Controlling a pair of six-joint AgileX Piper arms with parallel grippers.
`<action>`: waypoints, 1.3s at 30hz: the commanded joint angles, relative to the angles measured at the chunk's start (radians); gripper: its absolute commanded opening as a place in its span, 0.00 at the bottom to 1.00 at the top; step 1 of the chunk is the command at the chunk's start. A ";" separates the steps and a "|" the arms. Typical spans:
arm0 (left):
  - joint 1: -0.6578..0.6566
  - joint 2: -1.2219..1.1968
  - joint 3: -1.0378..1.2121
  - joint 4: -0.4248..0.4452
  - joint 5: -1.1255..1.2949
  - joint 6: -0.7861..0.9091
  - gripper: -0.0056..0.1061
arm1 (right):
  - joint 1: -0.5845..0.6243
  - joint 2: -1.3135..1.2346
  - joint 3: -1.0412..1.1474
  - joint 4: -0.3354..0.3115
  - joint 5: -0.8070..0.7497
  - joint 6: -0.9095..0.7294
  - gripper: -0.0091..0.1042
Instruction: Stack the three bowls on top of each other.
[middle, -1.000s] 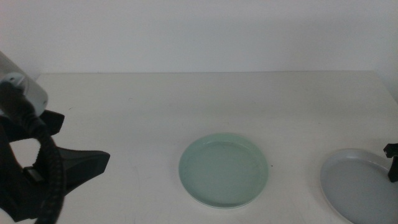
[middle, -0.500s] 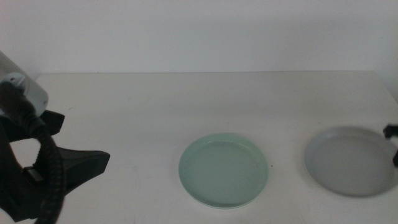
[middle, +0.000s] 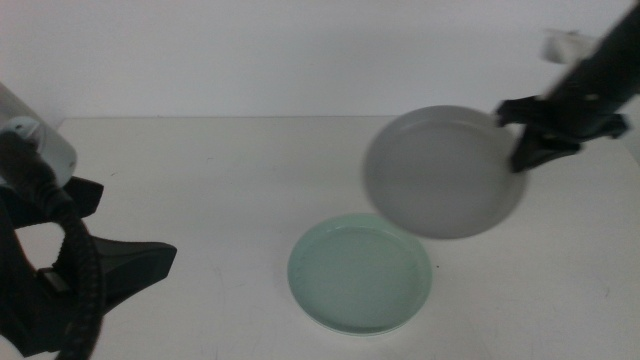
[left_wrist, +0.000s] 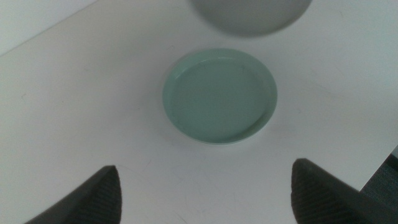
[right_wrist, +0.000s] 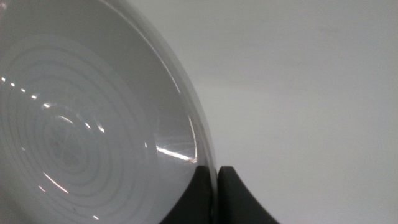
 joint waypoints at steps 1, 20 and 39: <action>-0.005 -0.003 -0.026 -0.015 -0.056 -0.004 0.99 | 0.065 -0.026 -0.046 0.022 -0.003 0.017 0.07; -0.005 -0.003 -0.026 -0.015 -0.056 -0.004 0.99 | 0.241 0.153 -0.047 0.047 -0.039 0.033 0.07; -0.005 -0.003 -0.026 -0.010 -0.061 -0.004 0.99 | 0.243 0.194 -0.048 0.038 -0.034 0.030 0.39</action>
